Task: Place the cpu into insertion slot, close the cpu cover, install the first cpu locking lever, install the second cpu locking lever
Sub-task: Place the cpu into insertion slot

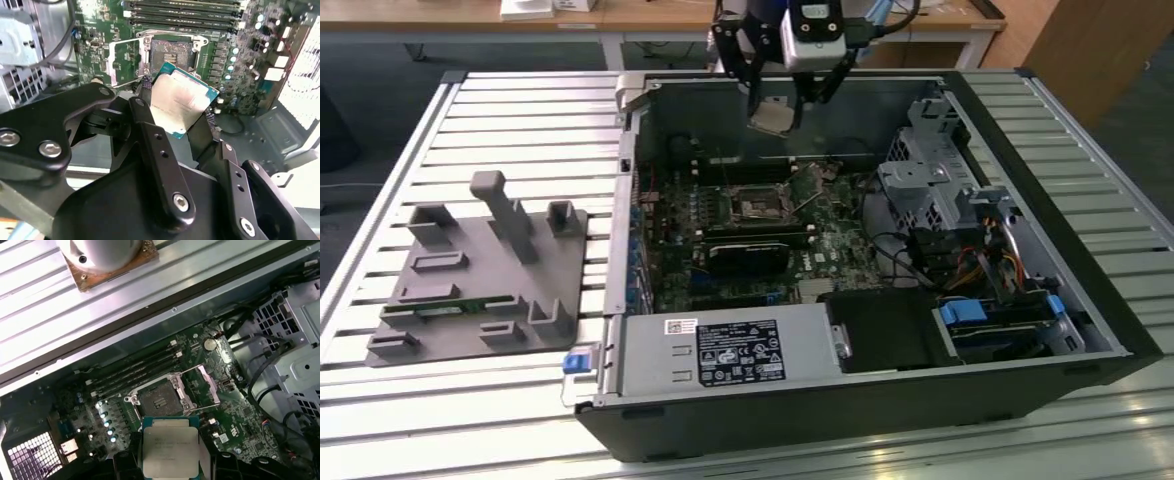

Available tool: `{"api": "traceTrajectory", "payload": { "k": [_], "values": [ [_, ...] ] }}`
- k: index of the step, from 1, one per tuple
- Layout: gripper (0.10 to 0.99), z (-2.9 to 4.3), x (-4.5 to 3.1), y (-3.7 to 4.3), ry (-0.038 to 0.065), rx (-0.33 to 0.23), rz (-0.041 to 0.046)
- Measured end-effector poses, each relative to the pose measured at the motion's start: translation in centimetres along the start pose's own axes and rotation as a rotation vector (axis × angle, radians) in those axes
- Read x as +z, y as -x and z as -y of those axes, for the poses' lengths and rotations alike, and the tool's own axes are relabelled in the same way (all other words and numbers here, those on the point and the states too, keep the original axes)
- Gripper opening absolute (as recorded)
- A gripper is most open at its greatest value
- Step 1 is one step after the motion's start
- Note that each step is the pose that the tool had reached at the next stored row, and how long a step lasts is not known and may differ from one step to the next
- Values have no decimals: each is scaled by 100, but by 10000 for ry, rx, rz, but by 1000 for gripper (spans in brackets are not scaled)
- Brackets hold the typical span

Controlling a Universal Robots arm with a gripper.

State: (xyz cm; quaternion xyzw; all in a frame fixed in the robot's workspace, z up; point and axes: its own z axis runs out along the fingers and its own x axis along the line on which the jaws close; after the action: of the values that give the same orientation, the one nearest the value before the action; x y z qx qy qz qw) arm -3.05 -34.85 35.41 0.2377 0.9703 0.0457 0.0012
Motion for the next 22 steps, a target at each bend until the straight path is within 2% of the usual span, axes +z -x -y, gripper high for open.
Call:
{"api": "traceTrajectory", "payload": {
  "k": [12,22],
  "values": [
    [537,6,44,-4,35,1631,153],
    [537,12,108,-3,68,3358,311]
  ]
}}
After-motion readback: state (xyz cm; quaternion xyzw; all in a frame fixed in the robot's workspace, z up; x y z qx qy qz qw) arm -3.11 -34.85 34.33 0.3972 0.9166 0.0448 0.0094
